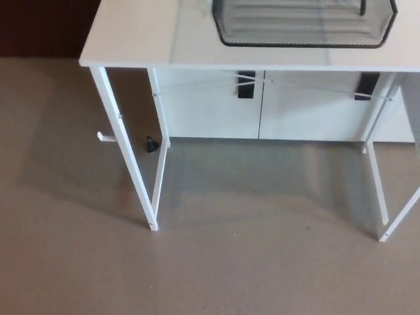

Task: The robot walk towards a table in front and then pushes a layer of a file tray back to its original position using its right hand

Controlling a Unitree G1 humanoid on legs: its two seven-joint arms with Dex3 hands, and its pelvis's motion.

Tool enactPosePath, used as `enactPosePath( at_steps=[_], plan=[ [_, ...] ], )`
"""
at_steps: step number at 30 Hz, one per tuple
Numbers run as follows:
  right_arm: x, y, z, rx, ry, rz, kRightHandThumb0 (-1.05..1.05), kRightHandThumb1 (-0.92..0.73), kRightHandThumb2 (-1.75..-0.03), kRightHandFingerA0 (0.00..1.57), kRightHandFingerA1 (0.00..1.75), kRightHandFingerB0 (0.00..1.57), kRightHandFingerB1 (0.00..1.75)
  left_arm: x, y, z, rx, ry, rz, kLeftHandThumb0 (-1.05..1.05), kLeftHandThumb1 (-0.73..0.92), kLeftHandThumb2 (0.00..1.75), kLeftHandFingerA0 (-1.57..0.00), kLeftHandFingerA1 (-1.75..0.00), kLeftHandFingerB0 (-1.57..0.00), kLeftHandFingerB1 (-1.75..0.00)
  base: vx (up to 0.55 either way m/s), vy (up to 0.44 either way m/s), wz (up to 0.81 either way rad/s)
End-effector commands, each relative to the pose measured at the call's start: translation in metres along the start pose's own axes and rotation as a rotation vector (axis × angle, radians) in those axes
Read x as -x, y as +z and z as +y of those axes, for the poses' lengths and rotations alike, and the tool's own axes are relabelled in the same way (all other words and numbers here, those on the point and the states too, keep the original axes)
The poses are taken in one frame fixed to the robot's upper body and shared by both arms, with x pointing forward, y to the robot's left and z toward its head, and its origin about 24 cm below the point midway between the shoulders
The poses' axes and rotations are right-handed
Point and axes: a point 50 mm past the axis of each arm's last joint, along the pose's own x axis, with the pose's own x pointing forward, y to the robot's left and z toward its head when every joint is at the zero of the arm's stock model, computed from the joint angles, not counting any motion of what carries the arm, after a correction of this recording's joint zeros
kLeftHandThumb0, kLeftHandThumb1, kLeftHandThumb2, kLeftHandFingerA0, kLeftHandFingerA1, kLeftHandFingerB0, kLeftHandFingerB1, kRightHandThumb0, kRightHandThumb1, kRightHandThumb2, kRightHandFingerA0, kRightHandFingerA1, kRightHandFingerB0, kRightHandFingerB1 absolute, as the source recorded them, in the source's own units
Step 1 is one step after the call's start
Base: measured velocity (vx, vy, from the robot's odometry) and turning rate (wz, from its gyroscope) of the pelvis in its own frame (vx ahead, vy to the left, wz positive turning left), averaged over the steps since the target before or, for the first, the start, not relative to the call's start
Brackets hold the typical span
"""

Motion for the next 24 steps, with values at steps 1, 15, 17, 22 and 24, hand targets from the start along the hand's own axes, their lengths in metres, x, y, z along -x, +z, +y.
enactPosePath(
  at_steps=[1,15,17,22,24],
  plan=[
    [-0.0012,0.0020,-0.0020,0.001,-0.008,0.000,-0.28,-0.44,-0.53,0.82,0.57,0.61,0.49,0.0017,0.0008,0.0050,-0.021,0.010,0.000,-0.35,0.39,0.61,-0.54,-0.46,-0.46,-0.43,0.00,0.000,0.00],
    [-0.0012,0.0023,-0.0016,0.031,-0.003,-0.010,-0.39,-0.34,-0.76,0.77,0.69,0.55,0.60,0.0003,0.0017,0.0050,-0.026,0.014,0.002,-0.34,0.39,0.61,-0.57,-0.47,-0.48,-0.43,0.08,0.025,0.06],
    [-0.0008,0.0017,-0.0018,0.041,0.000,-0.007,-0.41,-0.34,-0.76,0.77,0.69,0.56,0.59,0.0012,0.0003,0.0050,-0.025,0.008,0.006,-0.34,0.40,0.61,-0.56,-0.46,-0.47,-0.43,0.05,-0.137,0.02],
    [-0.0025,0.0025,-0.0016,0.021,0.000,-0.006,-0.35,-0.32,-0.75,0.79,0.71,0.55,0.60,0.0008,0.0010,0.0056,-0.019,0.011,0.003,-0.34,0.40,0.61,-0.56,-0.47,-0.48,-0.43,0.04,-0.253,0.05],
    [-0.0031,0.0031,-0.0016,0.033,0.000,-0.008,-0.36,-0.33,-0.75,0.79,0.71,0.55,0.60,0.0009,0.0014,0.0057,-0.022,0.011,0.002,-0.35,0.39,0.61,-0.56,-0.47,-0.48,-0.43,0.04,-0.370,0.04]
  ],
)
